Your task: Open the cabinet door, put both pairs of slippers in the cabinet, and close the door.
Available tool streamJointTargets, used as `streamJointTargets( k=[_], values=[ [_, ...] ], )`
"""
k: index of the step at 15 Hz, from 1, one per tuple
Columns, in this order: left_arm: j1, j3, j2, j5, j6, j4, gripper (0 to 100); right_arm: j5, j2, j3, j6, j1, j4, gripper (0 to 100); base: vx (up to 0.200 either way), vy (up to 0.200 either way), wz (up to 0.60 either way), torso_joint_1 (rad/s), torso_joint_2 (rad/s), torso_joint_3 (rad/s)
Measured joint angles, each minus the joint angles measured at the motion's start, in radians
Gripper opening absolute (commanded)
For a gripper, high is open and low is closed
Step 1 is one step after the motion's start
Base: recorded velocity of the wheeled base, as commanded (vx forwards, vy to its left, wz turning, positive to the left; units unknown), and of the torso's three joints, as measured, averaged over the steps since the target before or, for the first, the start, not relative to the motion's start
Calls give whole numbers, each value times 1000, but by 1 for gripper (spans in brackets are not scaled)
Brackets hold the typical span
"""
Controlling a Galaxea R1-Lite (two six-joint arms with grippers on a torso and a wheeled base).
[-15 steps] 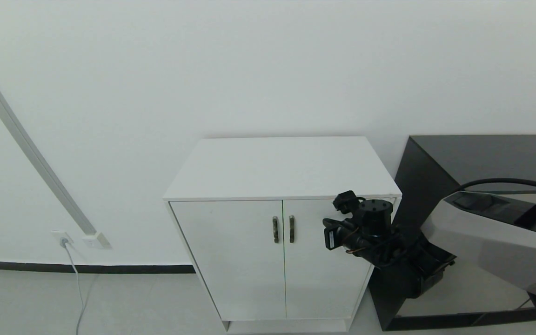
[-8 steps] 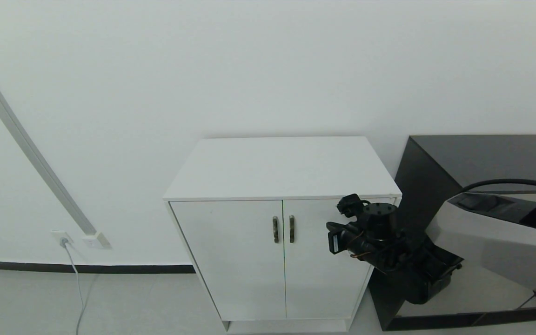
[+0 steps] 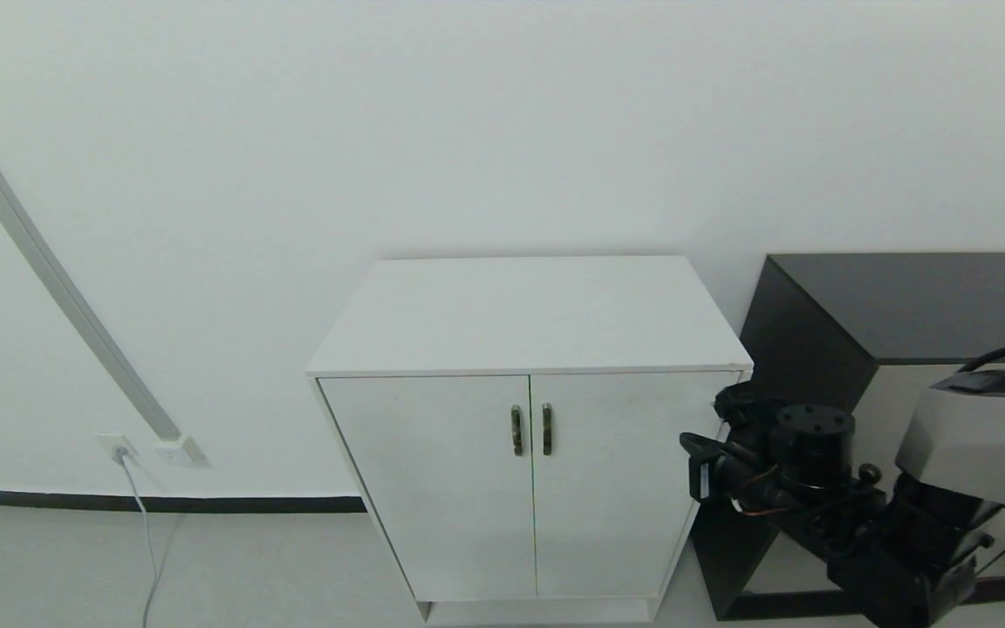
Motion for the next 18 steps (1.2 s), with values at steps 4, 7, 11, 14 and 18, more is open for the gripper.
streamJointTargets(
  k=[4, 7, 11, 14, 18],
  values=[
    [0, 0, 0, 0, 0, 0, 0, 5, -119, 220, -11, -69, -107, 0, 0, 0, 0, 0, 0, 0],
    [0, 0, 0, 0, 0, 0, 0, 7, -209, 380, -33, -101, -180, 0, 0, 0, 0, 0, 0, 0],
    [0, 0, 0, -1, 1, 0, 0, 7, -338, 524, -51, -176, -199, 0, 0, 0, 0, 0, 0, 0],
    [0, 0, 0, -1, 1, 0, 0, 8, -455, 551, -64, -225, -87, 0, 0, 0, 0, 0, 0, 0],
    [0, 0, 0, -2, 2, 0, 0, 10, -659, 557, -70, -243, 178, 0, 0, 0, 0, 0, 0, 0]
  ],
)
